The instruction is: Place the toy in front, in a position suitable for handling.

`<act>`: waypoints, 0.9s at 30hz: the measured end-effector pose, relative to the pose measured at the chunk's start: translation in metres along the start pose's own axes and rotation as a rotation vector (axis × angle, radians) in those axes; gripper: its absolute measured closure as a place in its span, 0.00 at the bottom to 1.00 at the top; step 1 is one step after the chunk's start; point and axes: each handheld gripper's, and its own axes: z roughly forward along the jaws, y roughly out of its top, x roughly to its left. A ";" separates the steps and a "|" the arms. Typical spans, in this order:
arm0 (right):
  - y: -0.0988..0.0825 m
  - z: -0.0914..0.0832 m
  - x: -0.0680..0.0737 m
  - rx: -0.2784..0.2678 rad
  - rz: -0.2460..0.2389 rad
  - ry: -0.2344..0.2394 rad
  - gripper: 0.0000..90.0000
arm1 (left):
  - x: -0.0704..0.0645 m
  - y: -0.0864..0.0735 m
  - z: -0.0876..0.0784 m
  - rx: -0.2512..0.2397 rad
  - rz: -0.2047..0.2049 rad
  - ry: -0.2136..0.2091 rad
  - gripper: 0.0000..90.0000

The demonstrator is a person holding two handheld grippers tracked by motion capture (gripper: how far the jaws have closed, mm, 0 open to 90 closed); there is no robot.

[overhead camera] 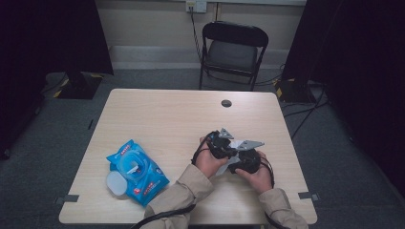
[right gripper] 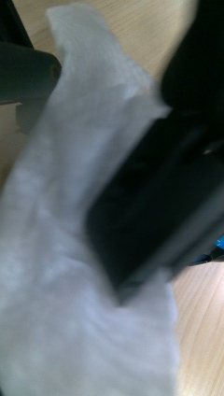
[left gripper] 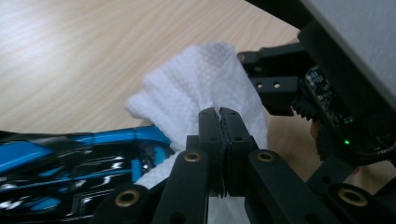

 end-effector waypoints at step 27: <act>0.000 0.000 -0.001 0.000 -0.004 0.003 0.28 | 0.009 -0.004 0.005 0.027 0.022 0.040 0.98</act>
